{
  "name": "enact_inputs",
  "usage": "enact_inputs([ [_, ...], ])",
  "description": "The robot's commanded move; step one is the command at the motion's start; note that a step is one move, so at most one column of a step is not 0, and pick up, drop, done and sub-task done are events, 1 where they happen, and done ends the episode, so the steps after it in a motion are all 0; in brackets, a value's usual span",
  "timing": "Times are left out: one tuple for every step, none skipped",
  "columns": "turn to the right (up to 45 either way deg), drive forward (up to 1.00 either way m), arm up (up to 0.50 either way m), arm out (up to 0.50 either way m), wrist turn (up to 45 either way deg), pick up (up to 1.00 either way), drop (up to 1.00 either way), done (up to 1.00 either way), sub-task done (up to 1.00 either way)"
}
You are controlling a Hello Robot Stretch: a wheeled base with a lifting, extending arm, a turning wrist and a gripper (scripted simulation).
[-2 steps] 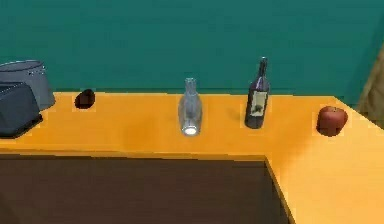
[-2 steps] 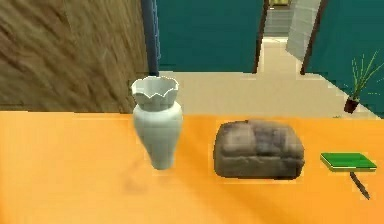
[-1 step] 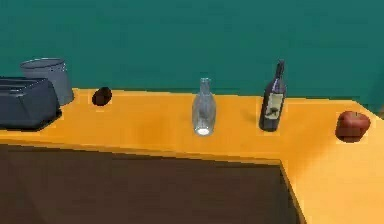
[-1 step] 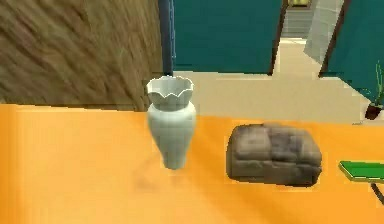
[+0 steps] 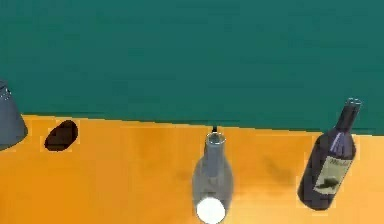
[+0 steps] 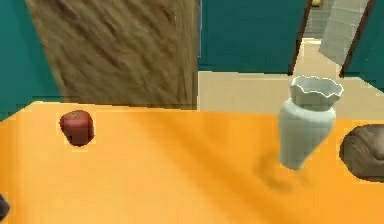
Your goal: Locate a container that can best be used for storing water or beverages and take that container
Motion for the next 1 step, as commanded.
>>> enact_inputs([
  [-45.0,0.0,0.0,0.0,0.0,0.0,0.0,0.0,0.0],
])
